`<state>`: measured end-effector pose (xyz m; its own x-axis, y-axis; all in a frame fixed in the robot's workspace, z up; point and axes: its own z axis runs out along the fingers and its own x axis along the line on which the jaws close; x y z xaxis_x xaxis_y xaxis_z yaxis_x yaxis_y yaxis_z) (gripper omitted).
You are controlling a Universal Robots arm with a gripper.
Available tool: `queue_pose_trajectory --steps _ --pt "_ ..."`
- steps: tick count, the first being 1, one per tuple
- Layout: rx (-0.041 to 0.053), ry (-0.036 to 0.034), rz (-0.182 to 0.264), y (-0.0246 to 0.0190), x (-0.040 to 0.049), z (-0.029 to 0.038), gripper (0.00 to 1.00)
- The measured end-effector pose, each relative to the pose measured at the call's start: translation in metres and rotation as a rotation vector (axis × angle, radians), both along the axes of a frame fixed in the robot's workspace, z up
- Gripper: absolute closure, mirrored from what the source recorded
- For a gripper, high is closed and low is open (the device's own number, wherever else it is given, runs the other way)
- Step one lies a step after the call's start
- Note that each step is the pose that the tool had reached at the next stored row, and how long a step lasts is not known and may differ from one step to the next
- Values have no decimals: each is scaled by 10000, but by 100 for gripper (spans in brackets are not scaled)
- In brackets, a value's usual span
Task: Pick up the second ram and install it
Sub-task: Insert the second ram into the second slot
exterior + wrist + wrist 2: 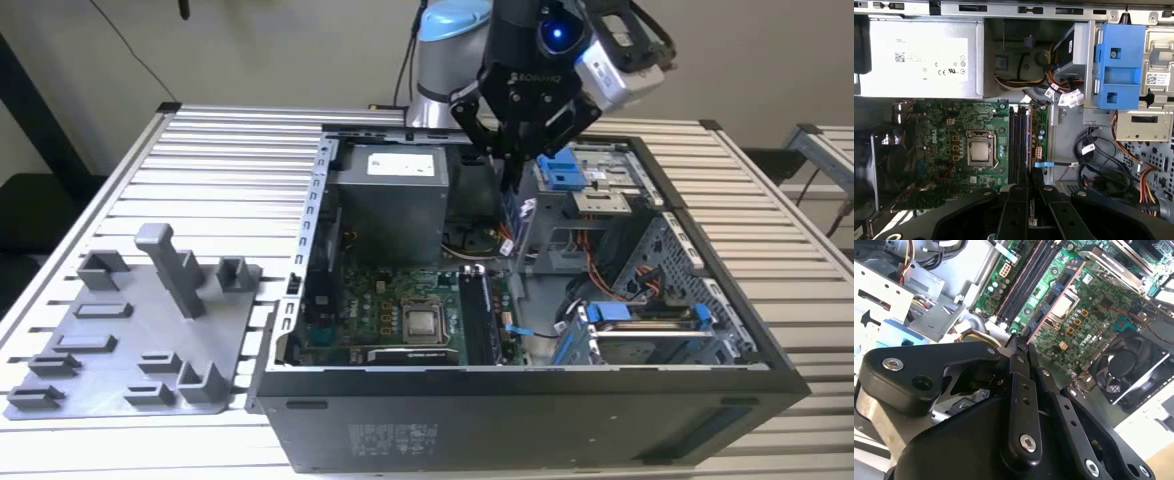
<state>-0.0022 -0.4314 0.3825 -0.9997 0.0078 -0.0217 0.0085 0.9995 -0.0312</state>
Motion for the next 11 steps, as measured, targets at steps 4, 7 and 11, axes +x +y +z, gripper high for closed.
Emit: queue_pose_trajectory --steps 4,7,11 --pt "0 1 0 0 5 -36 86" --pt "0 7 1 0 12 -65 86" --pt "0 15 0 0 23 -104 86"
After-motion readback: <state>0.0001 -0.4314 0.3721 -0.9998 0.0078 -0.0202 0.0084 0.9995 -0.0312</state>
